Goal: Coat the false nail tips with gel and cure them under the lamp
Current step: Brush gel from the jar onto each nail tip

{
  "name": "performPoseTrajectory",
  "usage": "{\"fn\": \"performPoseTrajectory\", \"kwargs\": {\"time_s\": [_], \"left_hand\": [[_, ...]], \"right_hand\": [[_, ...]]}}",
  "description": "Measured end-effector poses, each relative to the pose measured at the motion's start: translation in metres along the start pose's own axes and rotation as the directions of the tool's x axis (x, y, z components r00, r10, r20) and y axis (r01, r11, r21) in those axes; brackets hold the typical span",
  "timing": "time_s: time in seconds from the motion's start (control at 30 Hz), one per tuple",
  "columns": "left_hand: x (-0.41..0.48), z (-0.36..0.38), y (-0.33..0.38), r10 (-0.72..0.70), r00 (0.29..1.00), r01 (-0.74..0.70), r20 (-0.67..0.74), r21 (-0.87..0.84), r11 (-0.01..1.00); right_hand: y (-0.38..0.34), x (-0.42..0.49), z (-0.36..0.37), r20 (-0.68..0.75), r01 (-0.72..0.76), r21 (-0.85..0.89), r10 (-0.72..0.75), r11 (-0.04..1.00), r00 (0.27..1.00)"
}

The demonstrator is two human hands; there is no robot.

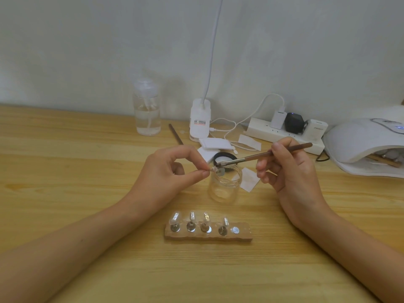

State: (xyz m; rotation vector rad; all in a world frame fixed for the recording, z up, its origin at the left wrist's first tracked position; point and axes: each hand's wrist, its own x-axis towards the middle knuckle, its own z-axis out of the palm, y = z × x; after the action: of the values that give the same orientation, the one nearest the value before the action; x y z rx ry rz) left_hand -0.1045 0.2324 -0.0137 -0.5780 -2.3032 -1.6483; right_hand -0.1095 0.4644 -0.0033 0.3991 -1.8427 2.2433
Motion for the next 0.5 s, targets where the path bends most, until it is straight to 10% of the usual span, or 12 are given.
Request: {"fn": "performPoseTrajectory", "kwargs": {"time_s": [0.5], "left_hand": [[-0.0004, -0.0009, 0.0015, -0.01, 1.0, 0.01, 0.009, -0.008, 1.0]], "right_hand": [[0.0012, 0.0004, -0.0022, -0.039, 0.003, -0.033, -0.004, 0.999, 0.999]]}}
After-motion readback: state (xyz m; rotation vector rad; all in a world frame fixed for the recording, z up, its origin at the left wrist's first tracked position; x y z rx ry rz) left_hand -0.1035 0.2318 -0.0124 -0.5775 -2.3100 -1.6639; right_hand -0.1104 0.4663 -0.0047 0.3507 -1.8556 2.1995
